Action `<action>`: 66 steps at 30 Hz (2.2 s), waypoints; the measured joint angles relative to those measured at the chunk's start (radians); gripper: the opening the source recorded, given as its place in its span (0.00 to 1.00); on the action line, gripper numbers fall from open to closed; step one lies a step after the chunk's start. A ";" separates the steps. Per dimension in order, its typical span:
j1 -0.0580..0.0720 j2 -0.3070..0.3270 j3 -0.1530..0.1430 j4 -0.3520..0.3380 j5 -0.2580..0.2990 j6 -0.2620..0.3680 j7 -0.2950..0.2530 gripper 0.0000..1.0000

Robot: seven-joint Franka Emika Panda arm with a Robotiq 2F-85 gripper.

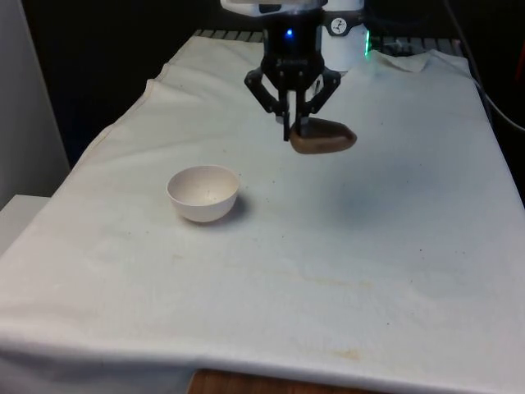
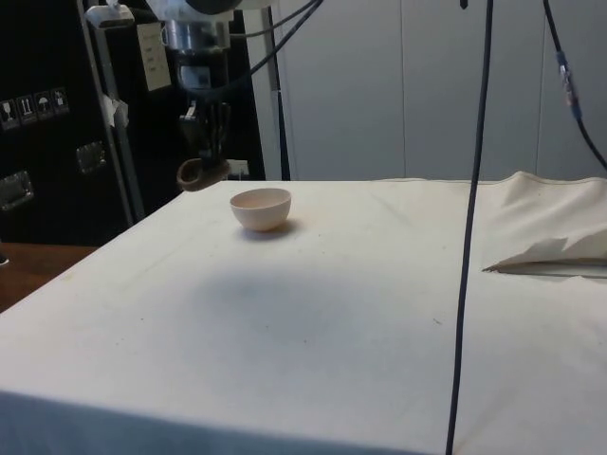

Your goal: Pour the coffee beans from the cup into the bowl.

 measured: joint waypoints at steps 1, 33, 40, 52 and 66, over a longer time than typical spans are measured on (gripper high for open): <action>-0.001 0.001 -0.011 0.000 0.000 0.000 -0.011 0.00; -0.020 0.080 -0.183 0.047 0.059 0.007 -0.216 0.00; -0.025 0.116 -0.222 0.076 0.080 0.007 -0.262 0.00; -0.033 0.168 -0.270 0.124 0.088 0.007 -0.302 0.00; -0.041 0.242 -0.327 0.204 0.102 0.005 -0.345 0.00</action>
